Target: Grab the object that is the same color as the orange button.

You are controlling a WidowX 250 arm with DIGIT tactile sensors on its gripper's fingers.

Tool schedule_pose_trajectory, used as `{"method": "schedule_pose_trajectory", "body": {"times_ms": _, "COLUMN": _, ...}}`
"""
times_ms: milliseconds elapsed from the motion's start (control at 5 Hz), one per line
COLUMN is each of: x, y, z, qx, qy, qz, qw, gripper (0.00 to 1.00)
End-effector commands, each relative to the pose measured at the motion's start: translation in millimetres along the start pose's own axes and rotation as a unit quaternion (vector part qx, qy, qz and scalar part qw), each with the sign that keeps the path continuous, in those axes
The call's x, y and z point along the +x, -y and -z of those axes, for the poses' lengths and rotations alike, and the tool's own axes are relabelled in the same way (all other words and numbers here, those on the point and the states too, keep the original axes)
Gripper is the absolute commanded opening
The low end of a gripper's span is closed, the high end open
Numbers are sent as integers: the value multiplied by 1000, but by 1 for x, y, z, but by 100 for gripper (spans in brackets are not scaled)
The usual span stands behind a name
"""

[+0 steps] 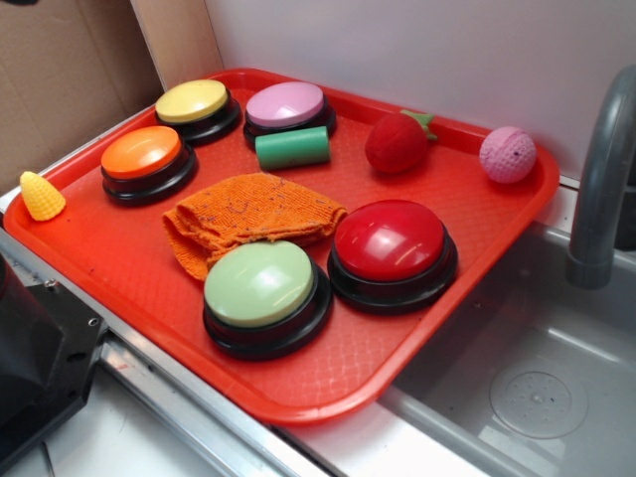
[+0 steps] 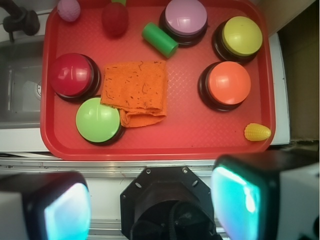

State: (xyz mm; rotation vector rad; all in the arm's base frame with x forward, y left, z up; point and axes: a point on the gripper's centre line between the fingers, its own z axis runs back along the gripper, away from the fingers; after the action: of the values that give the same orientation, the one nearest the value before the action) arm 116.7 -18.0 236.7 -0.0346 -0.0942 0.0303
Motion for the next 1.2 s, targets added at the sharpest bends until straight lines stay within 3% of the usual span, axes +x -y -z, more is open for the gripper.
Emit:
{"method": "schedule_pose_trajectory", "body": {"times_ms": 0, "x": 0, "y": 0, "z": 0, "qx": 0, "qy": 0, "qz": 0, "qw": 1000, "gripper": 100}}
{"method": "schedule_pose_trajectory", "body": {"times_ms": 400, "x": 17, "y": -18, "z": 46, "qx": -8, "qy": -7, "qz": -114, "qw": 993, "gripper": 100}}
{"method": "schedule_pose_trajectory", "body": {"times_ms": 600, "x": 27, "y": -23, "z": 78, "qx": -30, "qy": -18, "qz": -170, "qw": 985, "gripper": 100}}
{"method": "schedule_pose_trajectory", "body": {"times_ms": 1000, "x": 45, "y": -23, "z": 147, "qx": -25, "qy": -35, "qz": -219, "qw": 975, "gripper": 100}}
